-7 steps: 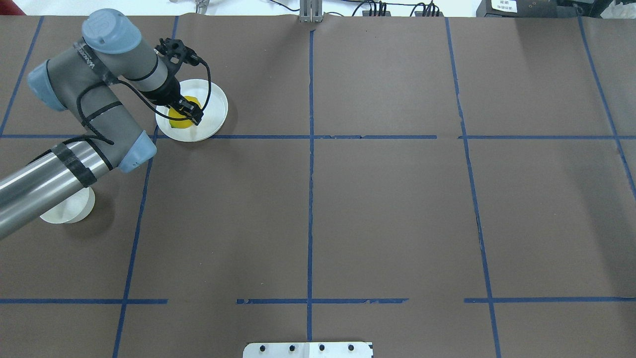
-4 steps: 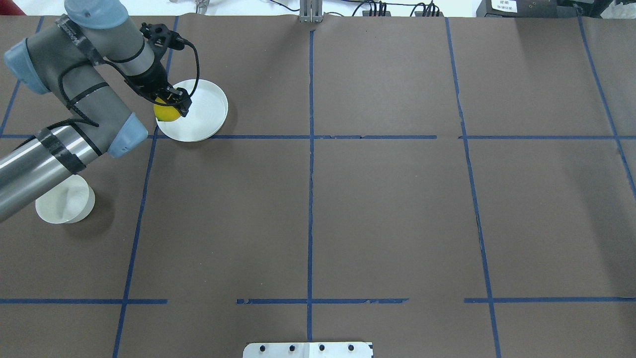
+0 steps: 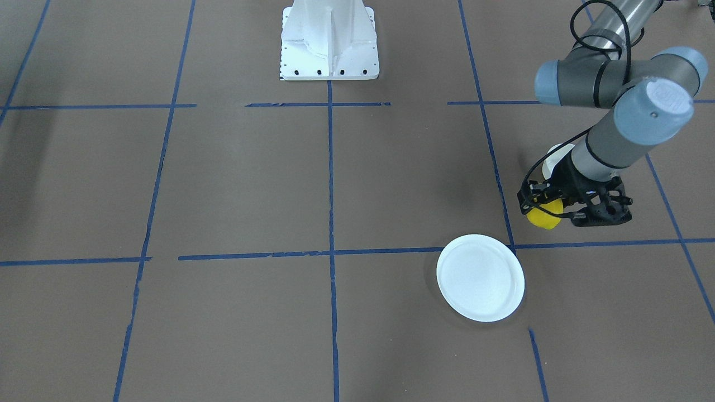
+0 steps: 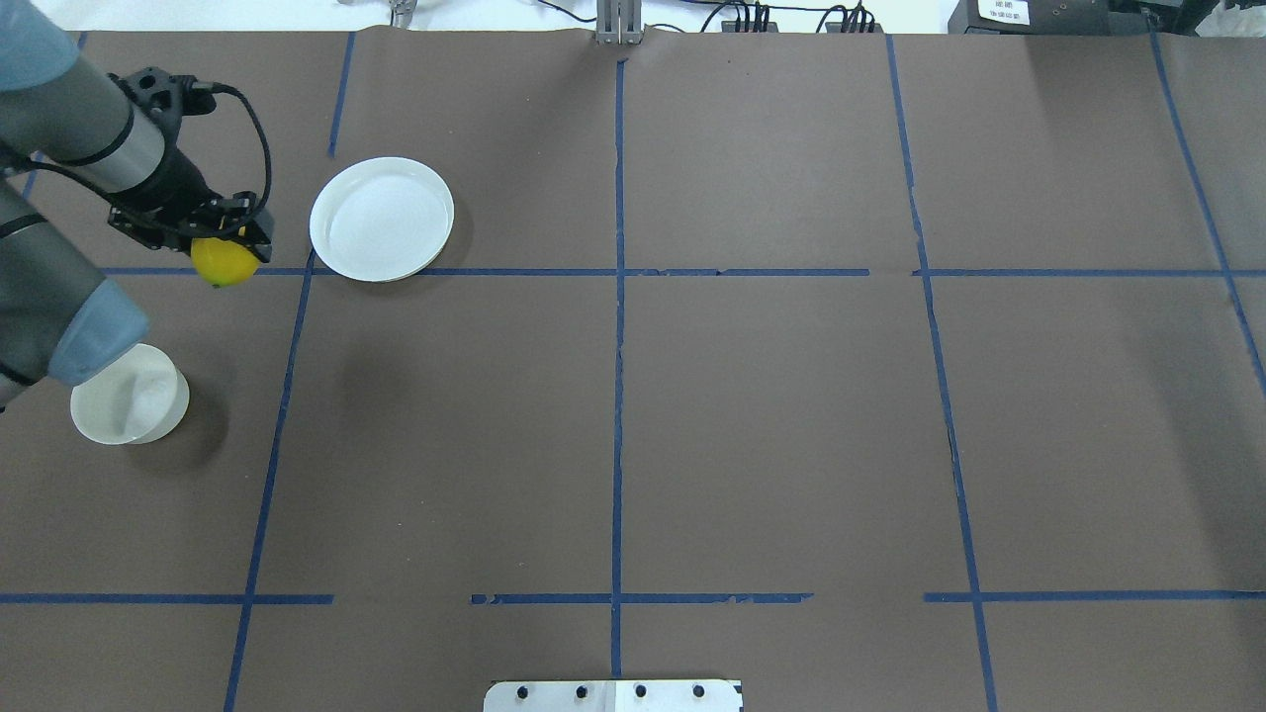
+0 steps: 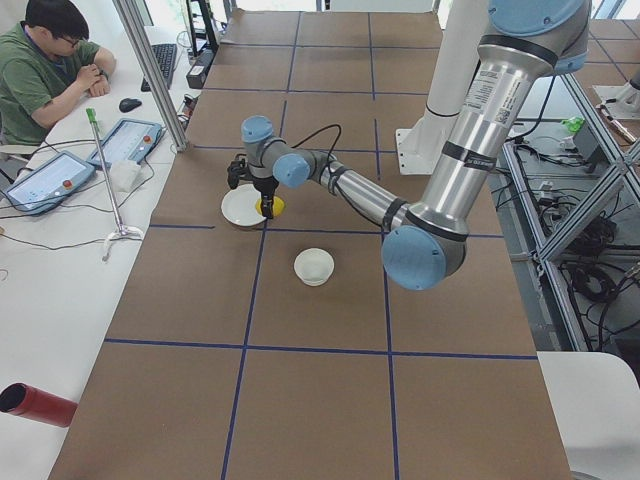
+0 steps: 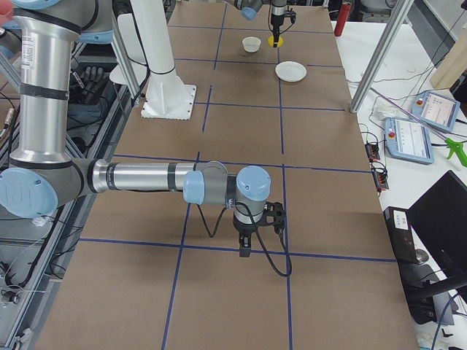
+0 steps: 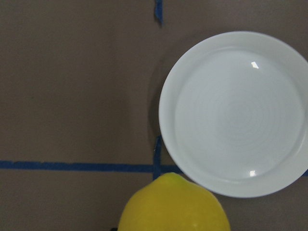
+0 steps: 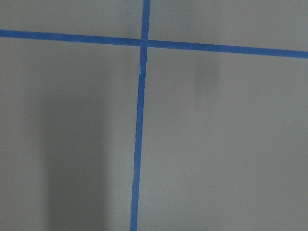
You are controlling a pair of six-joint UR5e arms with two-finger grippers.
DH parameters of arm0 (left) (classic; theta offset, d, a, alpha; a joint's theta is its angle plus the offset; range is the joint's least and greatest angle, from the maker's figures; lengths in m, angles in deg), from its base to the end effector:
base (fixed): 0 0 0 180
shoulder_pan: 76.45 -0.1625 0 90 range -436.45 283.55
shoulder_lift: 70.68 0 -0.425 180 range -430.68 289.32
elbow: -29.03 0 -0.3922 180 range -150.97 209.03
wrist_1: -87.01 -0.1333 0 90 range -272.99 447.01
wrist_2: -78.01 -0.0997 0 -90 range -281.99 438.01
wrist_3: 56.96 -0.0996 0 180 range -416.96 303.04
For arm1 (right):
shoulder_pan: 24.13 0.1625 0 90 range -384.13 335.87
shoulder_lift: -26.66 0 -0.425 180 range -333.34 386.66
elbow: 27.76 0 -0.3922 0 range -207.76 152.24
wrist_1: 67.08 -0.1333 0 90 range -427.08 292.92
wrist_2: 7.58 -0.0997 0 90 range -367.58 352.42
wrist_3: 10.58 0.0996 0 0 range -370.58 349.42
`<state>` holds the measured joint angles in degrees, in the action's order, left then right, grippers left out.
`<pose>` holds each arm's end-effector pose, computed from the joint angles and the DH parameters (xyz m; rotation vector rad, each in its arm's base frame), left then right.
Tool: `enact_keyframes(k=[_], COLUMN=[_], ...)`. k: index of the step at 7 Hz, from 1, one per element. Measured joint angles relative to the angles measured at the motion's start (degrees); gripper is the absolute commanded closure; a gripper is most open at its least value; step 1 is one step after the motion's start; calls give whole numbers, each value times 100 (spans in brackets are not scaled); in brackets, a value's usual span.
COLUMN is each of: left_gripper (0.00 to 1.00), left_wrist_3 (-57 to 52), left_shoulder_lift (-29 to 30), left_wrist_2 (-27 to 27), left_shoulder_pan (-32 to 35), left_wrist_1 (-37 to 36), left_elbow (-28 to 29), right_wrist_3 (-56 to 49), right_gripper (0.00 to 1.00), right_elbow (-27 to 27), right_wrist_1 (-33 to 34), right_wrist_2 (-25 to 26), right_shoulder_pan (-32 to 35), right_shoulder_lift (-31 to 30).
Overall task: Move lemon from plate to bowl
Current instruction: 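Lift the lemon with the left gripper and carry it over the white bowl, then lower the lemon into the white bowl and open the left gripper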
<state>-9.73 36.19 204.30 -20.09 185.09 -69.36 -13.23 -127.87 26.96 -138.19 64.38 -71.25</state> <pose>0.2735 -0.5452 0.4141 0.0288 0.8316 -0.0391 0.0572 -0.4323 0.6472 -0.0236 -0.7091 -0.0578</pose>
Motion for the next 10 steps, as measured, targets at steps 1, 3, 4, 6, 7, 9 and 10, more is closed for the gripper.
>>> enact_keyframes(k=[1, 3, 4, 6, 7, 9, 10], left_gripper=[100, 100, 100, 100, 100, 100, 100], left_wrist_3=[22, 132, 235, 590, 751, 861, 849], left_shoulder_lift=[-648, -1748, -2070, -2324, -2345, -2345, -2334], left_wrist_2=[-47, -330, -497, -649, -664, -657, -638], left_shoulder_pan=[2, -9, -33, -296, -497, -722, -746], left_wrist_1=[445, 1574, 1898, 2275, 2330, 2373, 2377], left_elbow=[-376, -608, -617, -597, -585, -563, -550], right_wrist_3=[-2, 1, 1, 2, 2, 2, 2], right_gripper=[0, 0, 0, 0, 0, 0, 0], right_elbow=[0, 3, 3, 0, 0, 1, 4], right_wrist_1=[0, 0, 0, 0, 0, 0, 0], right_wrist_2=[0, 0, 0, 0, 0, 0, 0], right_shoulder_pan=[0, 0, 0, 0, 0, 0, 0], right_shoulder_lift=[0, 0, 0, 0, 0, 0, 0])
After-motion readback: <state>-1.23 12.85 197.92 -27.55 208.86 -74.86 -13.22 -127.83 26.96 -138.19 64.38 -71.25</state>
